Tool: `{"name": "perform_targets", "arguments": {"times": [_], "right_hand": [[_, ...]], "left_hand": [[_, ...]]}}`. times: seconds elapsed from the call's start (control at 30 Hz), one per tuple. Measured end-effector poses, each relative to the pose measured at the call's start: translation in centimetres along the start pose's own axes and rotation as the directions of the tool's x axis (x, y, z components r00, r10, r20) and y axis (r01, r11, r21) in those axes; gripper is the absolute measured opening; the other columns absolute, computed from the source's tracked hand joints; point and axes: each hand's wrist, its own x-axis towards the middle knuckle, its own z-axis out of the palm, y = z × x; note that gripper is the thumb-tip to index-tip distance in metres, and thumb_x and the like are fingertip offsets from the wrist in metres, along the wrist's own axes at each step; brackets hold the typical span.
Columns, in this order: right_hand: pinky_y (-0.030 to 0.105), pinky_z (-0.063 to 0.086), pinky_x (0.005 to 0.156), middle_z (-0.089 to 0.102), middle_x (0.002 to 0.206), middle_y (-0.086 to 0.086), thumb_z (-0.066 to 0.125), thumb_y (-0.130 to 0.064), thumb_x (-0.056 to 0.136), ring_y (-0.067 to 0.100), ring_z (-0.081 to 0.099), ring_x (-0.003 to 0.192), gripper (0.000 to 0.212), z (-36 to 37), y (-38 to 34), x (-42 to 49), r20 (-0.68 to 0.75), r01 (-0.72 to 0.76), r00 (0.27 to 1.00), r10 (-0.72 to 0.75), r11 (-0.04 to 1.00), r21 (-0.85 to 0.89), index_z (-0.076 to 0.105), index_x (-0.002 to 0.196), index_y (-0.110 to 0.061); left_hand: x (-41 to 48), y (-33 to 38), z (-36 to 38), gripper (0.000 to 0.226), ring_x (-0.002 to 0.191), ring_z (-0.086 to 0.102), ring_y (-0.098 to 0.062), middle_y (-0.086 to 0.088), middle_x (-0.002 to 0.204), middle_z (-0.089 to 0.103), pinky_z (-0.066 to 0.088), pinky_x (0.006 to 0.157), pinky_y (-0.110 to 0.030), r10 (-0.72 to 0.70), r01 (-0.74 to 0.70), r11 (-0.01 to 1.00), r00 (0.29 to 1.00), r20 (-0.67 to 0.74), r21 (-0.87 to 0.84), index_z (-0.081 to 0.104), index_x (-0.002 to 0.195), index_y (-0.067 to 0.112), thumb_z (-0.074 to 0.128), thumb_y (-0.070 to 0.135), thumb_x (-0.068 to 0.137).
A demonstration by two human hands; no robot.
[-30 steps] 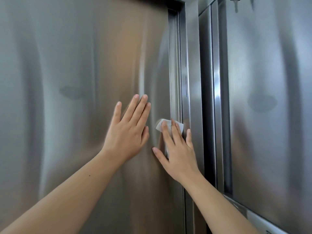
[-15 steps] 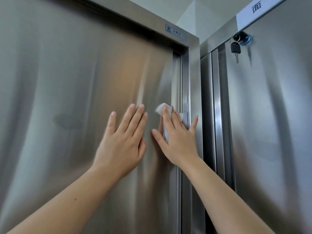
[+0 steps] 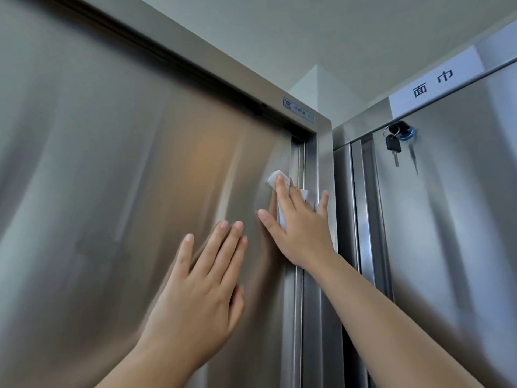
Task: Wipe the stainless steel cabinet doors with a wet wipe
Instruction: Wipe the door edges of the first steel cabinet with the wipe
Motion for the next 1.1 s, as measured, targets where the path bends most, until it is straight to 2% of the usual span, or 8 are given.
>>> {"name": "perform_targets", "arguments": {"times": [0.13,0.23,0.33,0.57,0.73,0.8,0.97,1.1], "right_hand": [[0.049,-0.012,0.110,0.017,0.155,-0.001,-0.005,-0.067,0.078,0.017,0.024,0.140,0.084,-0.4,0.6,2.5,-0.023,-0.019,1.000,0.019,1.000,0.002,-0.005,0.149,-0.024],[0.051,-0.011,0.110,0.017,0.155,-0.002,0.003,-0.065,0.084,0.020,0.027,0.139,0.076,-0.7,1.0,4.7,-0.016,-0.051,0.999,0.051,0.998,0.027,-0.005,0.149,-0.026],[0.052,-0.013,0.109,0.023,0.153,0.000,0.011,-0.061,0.090,0.020,0.029,0.137,0.070,-1.1,1.2,6.4,-0.009,-0.079,0.997,0.079,0.996,0.042,-0.005,0.149,-0.027],[0.045,-0.021,0.106,0.016,0.155,0.001,-0.001,-0.068,0.080,0.020,0.025,0.140,0.081,-0.5,1.0,2.8,0.014,-0.009,1.000,0.009,1.000,-0.001,-0.008,0.149,-0.025],[0.056,-0.021,0.105,0.014,0.157,-0.002,0.009,-0.063,0.091,0.022,0.016,0.143,0.066,-1.6,1.1,7.9,0.073,-0.171,0.984,0.162,0.973,0.152,-0.006,0.148,-0.033],[0.056,-0.022,0.104,0.013,0.157,-0.001,0.009,-0.062,0.092,0.024,0.014,0.143,0.065,-1.6,1.0,8.9,0.066,-0.192,0.981,0.184,0.971,0.143,-0.006,0.148,-0.034],[0.048,-0.024,0.105,0.019,0.155,0.001,0.009,-0.064,0.088,0.019,0.021,0.141,0.071,-0.7,1.1,4.3,0.016,-0.084,0.996,0.083,0.993,0.082,-0.008,0.148,-0.031],[0.048,-0.027,0.102,0.009,0.158,-0.003,0.007,-0.066,0.087,0.017,0.011,0.144,0.071,-1.0,1.4,3.3,0.109,-0.071,0.992,0.061,0.993,0.094,-0.011,0.147,-0.033]], "left_hand": [[0.1,0.0,-0.1,0.058,0.129,0.042,-0.031,-0.014,0.140,0.044,0.028,0.099,-0.051,0.003,-0.003,1.000,1.000,-0.003,0.005,0.055,0.128,0.002,0.033,0.030,0.082],[0.1,0.0,-0.2,0.058,0.128,0.043,-0.030,-0.013,0.139,0.045,0.029,0.098,-0.050,-0.002,0.002,1.000,1.000,0.000,0.008,0.056,0.127,0.004,0.034,0.031,0.081],[0.1,0.0,-0.3,0.057,0.127,0.044,-0.030,-0.013,0.139,0.046,0.029,0.097,-0.050,-0.002,0.002,1.000,1.000,0.003,0.002,0.056,0.127,0.004,0.034,0.030,0.081],[-0.2,0.1,-0.5,0.057,0.128,0.042,-0.030,-0.013,0.140,0.045,0.029,0.098,-0.051,-0.008,0.008,1.000,1.000,0.023,0.025,0.055,0.128,0.003,0.033,0.030,0.082],[-0.3,0.1,-0.2,0.058,0.128,0.043,-0.031,-0.013,0.140,0.045,0.029,0.098,-0.051,-0.003,0.003,1.000,1.000,0.006,0.028,0.055,0.128,0.003,0.034,0.030,0.081],[-0.3,0.1,-0.2,0.058,0.127,0.043,-0.032,-0.013,0.140,0.045,0.029,0.097,-0.051,0.001,-0.001,1.000,1.000,0.002,0.024,0.055,0.128,0.003,0.035,0.030,0.080],[-0.2,0.1,-0.4,0.058,0.130,0.040,-0.031,-0.014,0.141,0.043,0.027,0.100,-0.051,-0.005,0.003,0.999,0.999,0.033,0.038,0.053,0.129,0.003,0.033,0.031,0.083],[-0.3,0.2,-0.4,0.058,0.132,0.038,-0.031,-0.015,0.143,0.040,0.031,0.102,-0.055,-0.010,0.008,0.999,0.999,0.046,0.042,0.050,0.131,0.002,0.031,0.030,0.085]]}}
